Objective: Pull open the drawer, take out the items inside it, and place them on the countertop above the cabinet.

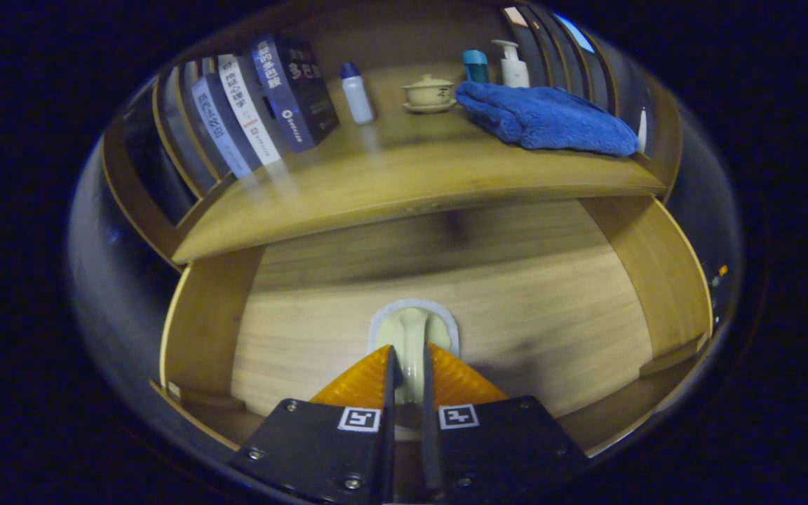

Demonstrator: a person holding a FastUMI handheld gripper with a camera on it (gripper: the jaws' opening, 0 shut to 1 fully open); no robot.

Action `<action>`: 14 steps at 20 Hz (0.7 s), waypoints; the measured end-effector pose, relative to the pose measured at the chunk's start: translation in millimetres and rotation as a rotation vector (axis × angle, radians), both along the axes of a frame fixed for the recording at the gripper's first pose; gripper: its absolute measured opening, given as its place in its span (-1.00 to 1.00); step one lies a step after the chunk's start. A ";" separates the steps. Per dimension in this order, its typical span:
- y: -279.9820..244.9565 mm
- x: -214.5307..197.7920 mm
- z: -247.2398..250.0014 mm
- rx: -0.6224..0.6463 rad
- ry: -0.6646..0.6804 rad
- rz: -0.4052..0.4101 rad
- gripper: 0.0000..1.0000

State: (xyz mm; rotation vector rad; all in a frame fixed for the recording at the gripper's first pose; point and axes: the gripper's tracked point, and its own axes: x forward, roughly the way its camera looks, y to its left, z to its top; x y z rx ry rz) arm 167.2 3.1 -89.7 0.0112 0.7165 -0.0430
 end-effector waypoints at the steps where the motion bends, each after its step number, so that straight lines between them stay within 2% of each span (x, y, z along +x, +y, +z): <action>1: -0.5 -1.0 9.4 -0.008 -0.025 0.007 -0.67; 8: 24.6 -14.3 101.4 -0.035 -0.233 0.082 -0.67; 14: 40.9 -12.6 207.3 -0.106 -0.563 0.138 -0.68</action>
